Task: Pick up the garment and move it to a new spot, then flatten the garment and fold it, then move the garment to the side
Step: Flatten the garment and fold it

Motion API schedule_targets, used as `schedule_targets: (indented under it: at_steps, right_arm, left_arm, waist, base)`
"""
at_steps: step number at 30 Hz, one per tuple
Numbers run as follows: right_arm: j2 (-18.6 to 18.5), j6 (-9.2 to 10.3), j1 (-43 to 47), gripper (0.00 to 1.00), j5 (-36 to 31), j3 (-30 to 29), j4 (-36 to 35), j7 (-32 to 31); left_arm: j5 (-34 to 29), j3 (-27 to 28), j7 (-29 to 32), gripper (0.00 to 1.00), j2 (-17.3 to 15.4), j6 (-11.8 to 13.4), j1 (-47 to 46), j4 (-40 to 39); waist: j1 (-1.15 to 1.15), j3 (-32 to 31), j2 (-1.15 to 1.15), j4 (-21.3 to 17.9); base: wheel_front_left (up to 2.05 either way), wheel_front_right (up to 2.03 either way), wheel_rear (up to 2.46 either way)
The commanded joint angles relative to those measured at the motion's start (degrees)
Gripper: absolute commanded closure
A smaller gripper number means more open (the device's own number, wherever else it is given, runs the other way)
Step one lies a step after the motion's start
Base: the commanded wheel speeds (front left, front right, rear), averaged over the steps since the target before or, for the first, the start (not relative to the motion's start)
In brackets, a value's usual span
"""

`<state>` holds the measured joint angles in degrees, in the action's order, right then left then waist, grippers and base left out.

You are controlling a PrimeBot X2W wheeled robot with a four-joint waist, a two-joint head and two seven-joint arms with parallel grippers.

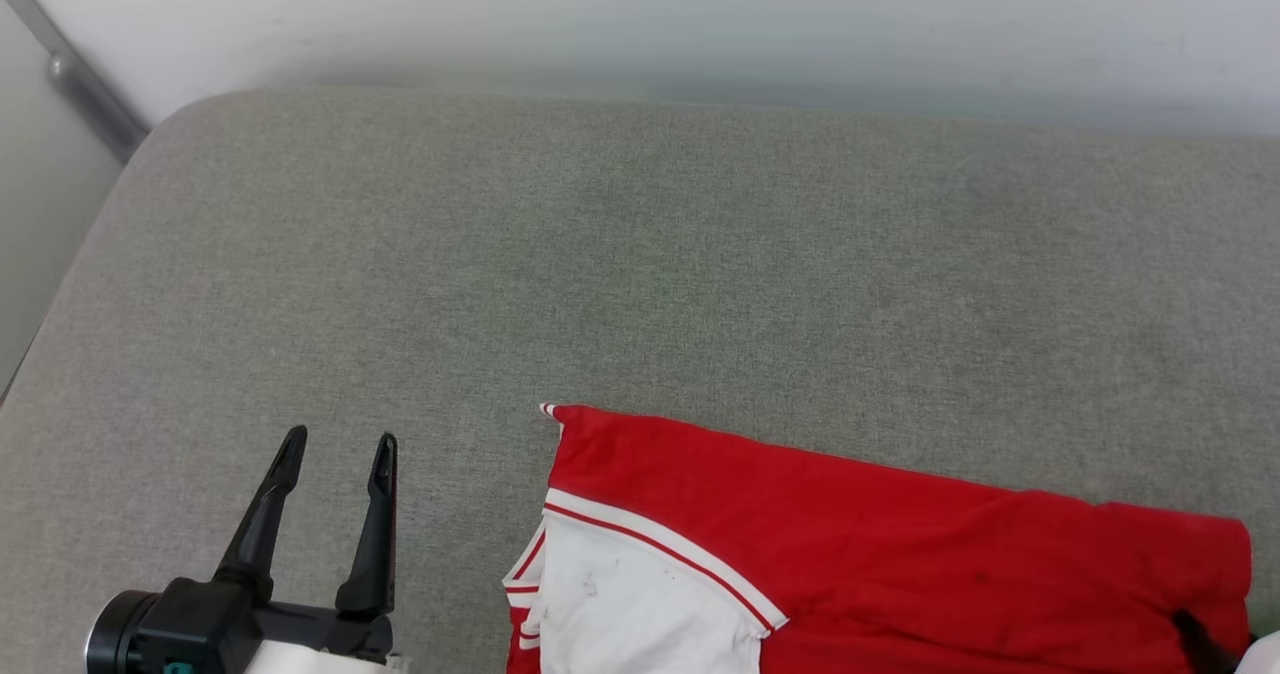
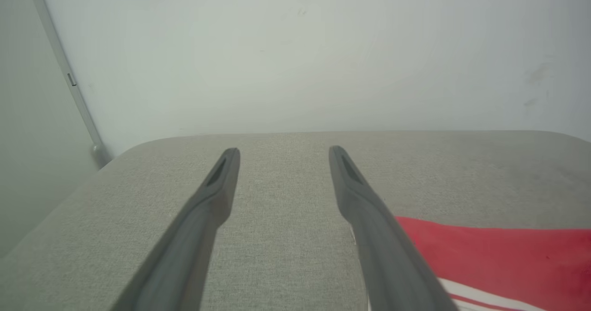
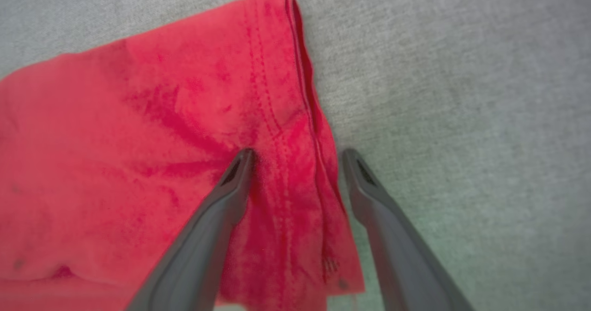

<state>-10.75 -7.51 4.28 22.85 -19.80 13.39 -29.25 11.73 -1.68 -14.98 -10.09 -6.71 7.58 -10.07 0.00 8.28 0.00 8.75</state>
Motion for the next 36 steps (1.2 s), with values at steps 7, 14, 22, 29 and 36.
schedule_targets:
  at_steps: [7,14,22,29,36]
  right_arm:
    - [2.57,-0.35,-0.22,0.57,3.12,7.92,4.26,-1.75]
    - [-0.20,-0.15,-0.77,1.00,3.72,8.17,3.30,0.82]
    - [-4.40,0.08,-2.46,1.00,1.19,1.05,1.12,3.11]
    - [-6.96,0.05,-4.38,1.00,-3.22,-6.41,1.82,2.98]
    - [-6.37,0.04,-2.78,1.00,-1.46,-4.11,-1.47,1.49]
  left_arm:
    - [-0.95,-0.08,-0.27,0.00,1.26,-0.61,-1.75,0.53]
    - [-0.96,-0.54,-0.27,0.00,1.18,-0.74,-1.34,1.41]
    - [-0.73,-0.83,-0.27,0.00,0.35,-0.72,-0.51,1.70]
    - [-0.92,-0.84,-0.28,0.00,0.10,-0.72,-0.73,1.83]
    - [-0.97,-0.56,-0.27,0.00,0.19,-0.72,0.01,2.09]
  waist:
    - [0.00,1.25,0.00,0.08]
    - [0.00,0.11,0.00,-1.01]
    - [0.00,-1.00,0.00,-3.00]
    - [0.00,-1.21,0.00,-4.78]
    - [0.00,-2.58,0.00,-6.29]
  base:
    - [0.00,0.00,0.00]
    - [0.00,0.00,0.00]
    - [0.00,0.00,0.00]
    - [0.00,0.00,0.00]
    - [0.00,0.00,0.00]
